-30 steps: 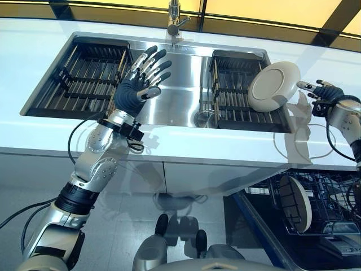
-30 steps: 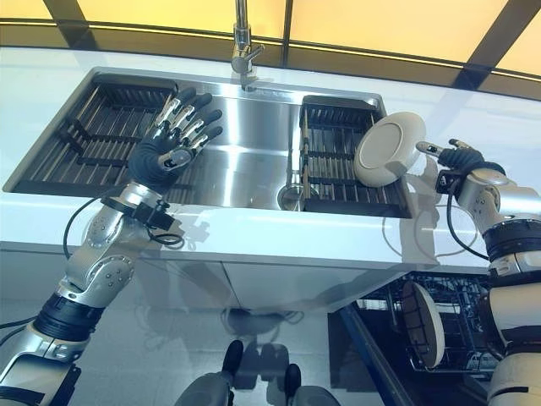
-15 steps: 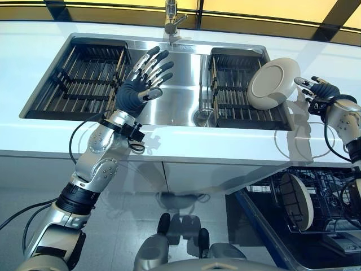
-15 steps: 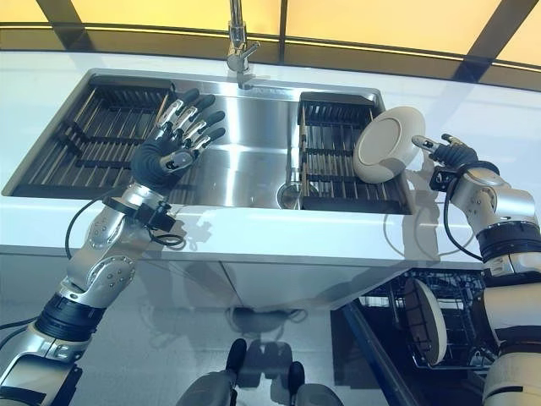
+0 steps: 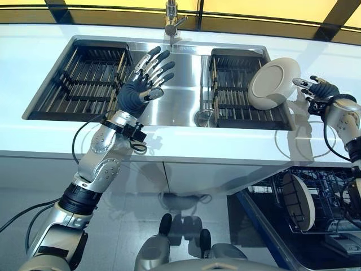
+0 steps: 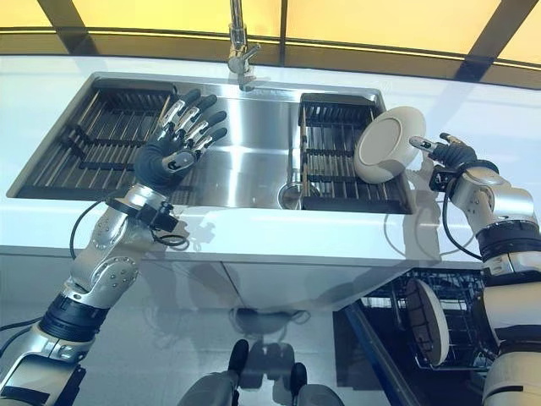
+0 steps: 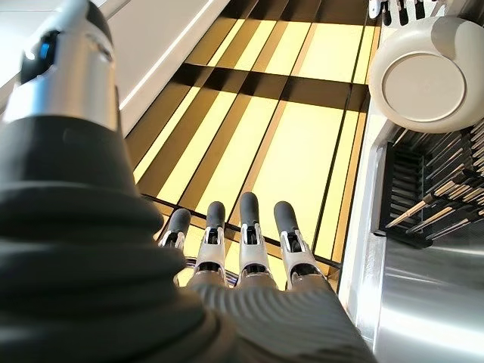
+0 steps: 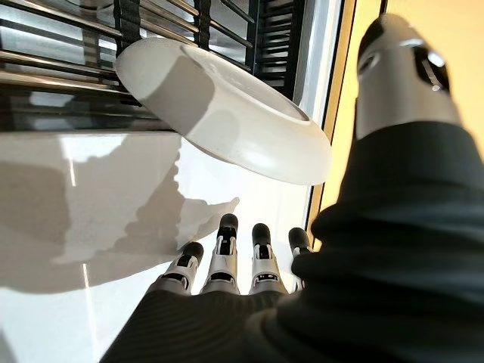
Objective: Take plates into dishwasher
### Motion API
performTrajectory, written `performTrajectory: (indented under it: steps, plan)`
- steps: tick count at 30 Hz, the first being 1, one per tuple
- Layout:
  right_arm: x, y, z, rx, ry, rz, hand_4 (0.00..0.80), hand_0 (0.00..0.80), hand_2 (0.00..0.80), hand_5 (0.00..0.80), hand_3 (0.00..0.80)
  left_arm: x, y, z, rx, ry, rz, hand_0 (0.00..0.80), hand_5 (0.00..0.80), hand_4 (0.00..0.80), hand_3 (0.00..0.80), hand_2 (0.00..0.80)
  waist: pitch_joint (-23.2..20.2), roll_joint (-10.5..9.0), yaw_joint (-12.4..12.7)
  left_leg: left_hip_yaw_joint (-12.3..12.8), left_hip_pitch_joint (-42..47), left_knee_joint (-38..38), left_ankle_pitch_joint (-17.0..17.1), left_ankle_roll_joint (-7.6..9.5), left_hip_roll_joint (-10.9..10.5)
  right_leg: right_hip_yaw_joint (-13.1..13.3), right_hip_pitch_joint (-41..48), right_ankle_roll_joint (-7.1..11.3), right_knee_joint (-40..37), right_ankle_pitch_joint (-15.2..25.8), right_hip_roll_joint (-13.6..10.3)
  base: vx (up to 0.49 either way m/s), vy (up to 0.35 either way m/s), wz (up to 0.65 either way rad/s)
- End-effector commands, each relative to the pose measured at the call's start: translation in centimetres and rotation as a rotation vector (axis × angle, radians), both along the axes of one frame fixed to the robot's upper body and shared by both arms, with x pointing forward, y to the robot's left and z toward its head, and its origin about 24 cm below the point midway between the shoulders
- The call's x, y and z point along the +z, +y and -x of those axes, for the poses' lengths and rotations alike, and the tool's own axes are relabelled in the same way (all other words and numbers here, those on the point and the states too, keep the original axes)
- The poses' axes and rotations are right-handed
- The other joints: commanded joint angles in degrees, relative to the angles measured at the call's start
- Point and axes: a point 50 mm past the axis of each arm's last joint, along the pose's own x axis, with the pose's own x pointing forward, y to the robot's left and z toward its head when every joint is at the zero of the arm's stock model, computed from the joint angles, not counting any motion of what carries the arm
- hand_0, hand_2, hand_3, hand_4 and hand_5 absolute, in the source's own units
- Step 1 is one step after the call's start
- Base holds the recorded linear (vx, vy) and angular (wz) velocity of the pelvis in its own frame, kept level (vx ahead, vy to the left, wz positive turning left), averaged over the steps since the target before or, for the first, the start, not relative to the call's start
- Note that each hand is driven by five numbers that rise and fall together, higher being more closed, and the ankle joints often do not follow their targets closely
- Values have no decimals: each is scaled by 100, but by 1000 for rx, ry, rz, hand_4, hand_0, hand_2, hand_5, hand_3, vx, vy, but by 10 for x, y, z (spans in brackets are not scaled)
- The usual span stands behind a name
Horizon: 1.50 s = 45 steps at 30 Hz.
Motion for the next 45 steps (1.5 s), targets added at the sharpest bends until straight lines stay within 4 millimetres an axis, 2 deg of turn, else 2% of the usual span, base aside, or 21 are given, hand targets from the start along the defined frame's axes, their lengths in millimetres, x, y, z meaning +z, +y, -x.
performTrajectory:
  steps: [1, 10, 21, 30, 35, 41, 42, 44, 45]
  plan:
    - [18, 24, -14, 96, -4, 50, 0, 0, 0, 0, 0, 4, -4, 4, 17, -62, 34, 0, 0, 0, 0, 0, -251, 5, 199, 184, 430, -5, -737, 432, -146, -58, -285, -293, 349, -64, 100, 43, 28, 1]
    - [13, 37, -18, 137, 42, 85, 0, 0, 0, 0, 0, -3, -5, 5, 31, -37, 38, 0, 0, 0, 0, 0, -328, -34, 231, 149, 508, -5, -746, 448, -159, -66, -198, -304, 352, -92, 102, 40, 26, 2]
    - [3, 44, -18, 158, 149, 125, 0, 0, 0, 0, 0, -6, -4, 6, 54, -15, 51, 0, 0, 0, 0, 0, -377, -60, 279, 126, 584, -5, -750, 457, -168, -113, -107, -299, 349, -111, 87, 36, 19, 3]
    - [5, 63, -26, 202, 169, 176, 0, 0, 0, 0, 0, -7, -4, 5, 67, -9, 64, 0, 0, 0, 0, 0, -340, -67, 342, 68, 581, -5, -726, 464, -178, -160, -108, -306, 385, -126, 79, 14, 11, 1]
    - [8, 66, -28, 185, 196, 254, 0, 0, 0, 0, 0, -8, -5, 5, 69, 2, 67, 0, 0, 0, 0, 0, -340, -79, 386, 32, 594, -5, -717, 473, -188, -195, -91, -315, 391, -135, 82, 28, 15, 1]
    - [29, 56, -29, 111, 247, 488, 0, 0, 0, 0, 0, -9, -4, 4, 85, 10, 76, 0, 0, 0, 0, 0, -297, -85, 443, 22, 573, -5, -702, 473, -184, -209, -124, -303, 415, -133, 84, 0, 0, 0]
    - [34, 58, -30, 111, 244, 518, 66, 66, 66, 66, 66, -10, -4, 4, 87, 14, 76, 0, 0, 0, 0, 0, -288, -87, 456, 11, 567, -5, -696, 475, -184, -213, -134, -304, 428, -131, 84, -4, 10, 4]
    - [43, 63, -33, 111, 207, 560, 800, 800, 800, 800, 800, -10, -3, 3, 90, 16, 81, 0, 0, 0, 0, 0, -264, -80, 482, 0, 555, -5, -688, 477, -184, -212, -147, -303, 433, -124, 85, -3, 13, 8]
    - [47, 67, -35, 109, 183, 571, 800, 800, 800, 800, 800, -10, -2, 3, 91, 17, 84, 0, 0, 0, 0, 0, -253, -77, 495, -13, 548, -5, -683, 478, -186, -217, -152, -308, 435, -124, 85, -9, 15, 9]
